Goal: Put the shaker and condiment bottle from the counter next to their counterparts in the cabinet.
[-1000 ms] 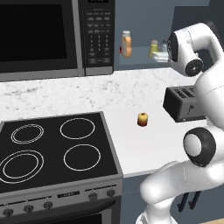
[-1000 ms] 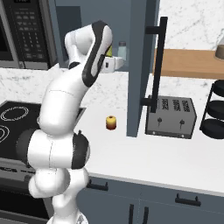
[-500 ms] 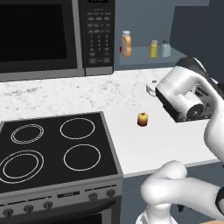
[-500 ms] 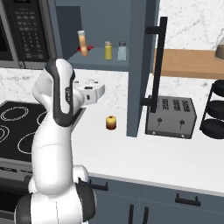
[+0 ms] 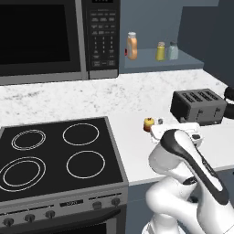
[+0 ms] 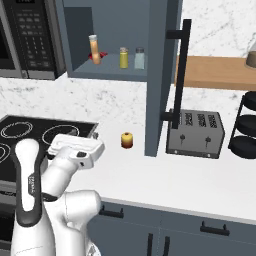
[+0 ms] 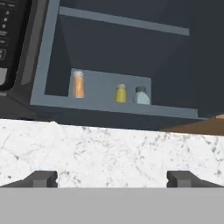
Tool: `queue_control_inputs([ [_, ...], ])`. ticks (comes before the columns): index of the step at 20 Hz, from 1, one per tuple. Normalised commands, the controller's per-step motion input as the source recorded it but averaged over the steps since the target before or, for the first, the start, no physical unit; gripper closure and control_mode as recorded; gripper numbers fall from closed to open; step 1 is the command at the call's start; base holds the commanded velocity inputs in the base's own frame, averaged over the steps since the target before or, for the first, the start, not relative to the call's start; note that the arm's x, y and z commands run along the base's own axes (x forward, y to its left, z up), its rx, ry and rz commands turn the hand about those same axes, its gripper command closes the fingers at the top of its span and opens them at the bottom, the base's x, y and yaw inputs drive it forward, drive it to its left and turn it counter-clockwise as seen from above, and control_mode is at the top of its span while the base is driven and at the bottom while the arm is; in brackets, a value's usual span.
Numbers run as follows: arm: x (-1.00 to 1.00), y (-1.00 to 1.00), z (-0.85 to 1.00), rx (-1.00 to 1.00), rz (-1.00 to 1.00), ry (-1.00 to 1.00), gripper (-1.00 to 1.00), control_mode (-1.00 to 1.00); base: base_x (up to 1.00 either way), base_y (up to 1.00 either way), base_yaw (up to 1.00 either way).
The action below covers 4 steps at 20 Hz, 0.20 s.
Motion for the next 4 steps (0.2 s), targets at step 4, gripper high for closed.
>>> queue_control_inputs([
  [4,-1.0,0.04,-1.0,0.0,-0.04,-0.15,-1.0,-1.0,0.0,0.0,0.0],
])
